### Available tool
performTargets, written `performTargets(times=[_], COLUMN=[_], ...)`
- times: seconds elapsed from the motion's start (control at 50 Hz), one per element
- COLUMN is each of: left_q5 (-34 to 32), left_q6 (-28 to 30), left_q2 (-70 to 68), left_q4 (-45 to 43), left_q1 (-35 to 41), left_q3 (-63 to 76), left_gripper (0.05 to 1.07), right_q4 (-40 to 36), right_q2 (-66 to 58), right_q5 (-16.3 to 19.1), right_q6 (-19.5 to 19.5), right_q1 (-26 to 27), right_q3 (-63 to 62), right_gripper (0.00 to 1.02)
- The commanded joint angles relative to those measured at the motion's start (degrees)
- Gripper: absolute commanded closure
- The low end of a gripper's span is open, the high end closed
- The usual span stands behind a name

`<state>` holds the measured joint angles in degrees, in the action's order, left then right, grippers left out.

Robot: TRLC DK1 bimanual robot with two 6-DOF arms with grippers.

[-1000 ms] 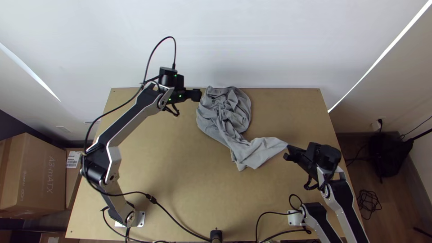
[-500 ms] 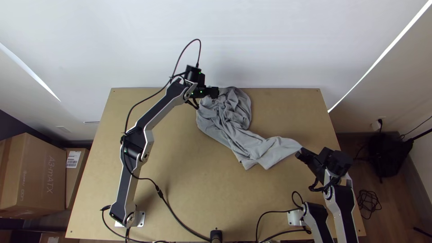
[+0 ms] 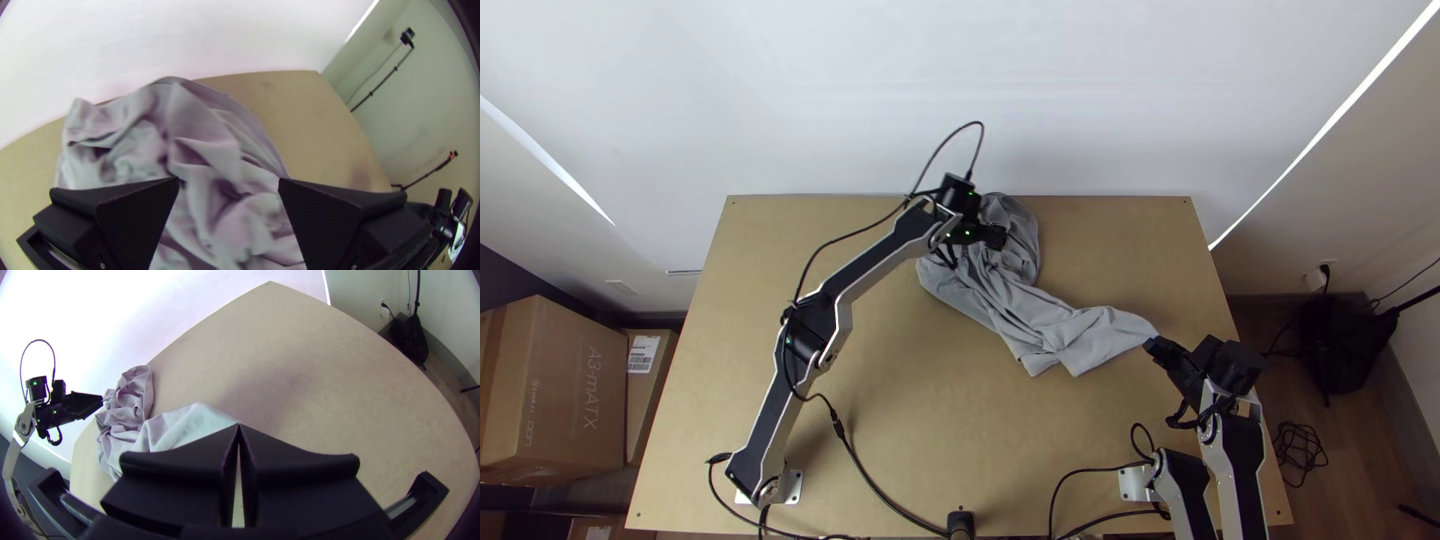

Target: Fold the t-shirt

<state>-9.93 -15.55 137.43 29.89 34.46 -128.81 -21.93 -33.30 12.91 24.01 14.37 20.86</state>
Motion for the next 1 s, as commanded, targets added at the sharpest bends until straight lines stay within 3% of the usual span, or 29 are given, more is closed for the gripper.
performTargets(times=[0.0, 0.32, 0.34, 0.44, 0.52, 0.98], left_q5=[-0.6, 1.7, 2.1, 3.6, 4.5, 4.5], left_q6=[1.0, 2.5, 2.8, 2.1, 1.8, -3.0], left_q2=[2.4, 5.2, 5.1, 4.3, 3.3, -20.4], left_q4=[-0.6, 6.1, 6.5, 6.9, 7.9, 11.5], left_q1=[1.7, 3.4, 3.5, 3.2, 3.0, -3.0], left_q3=[-1.7, -1.7, -1.7, -1.4, -1.4, 5.9], left_gripper=[0.12, 0.14, 0.21, 0.78, 1.05, 1.05], right_q4=[0.1, -1.6, -1.7, -1.7, -1.8, -5.5], right_q2=[0.5, 0.6, 0.6, 0.5, 0.0, -3.8], right_q5=[-0.1, -0.1, -0.2, -0.1, -0.1, 0.0], right_q6=[1.3, 1.3, 1.3, 1.3, 1.6, 2.5], right_q1=[0.7, 1.0, 1.0, 1.0, 1.0, -0.1], right_q3=[-0.9, 0.8, 1.0, 2.1, 3.6, 17.0], right_gripper=[1.0, 1.0, 1.0, 1.0, 1.0, 1.0])
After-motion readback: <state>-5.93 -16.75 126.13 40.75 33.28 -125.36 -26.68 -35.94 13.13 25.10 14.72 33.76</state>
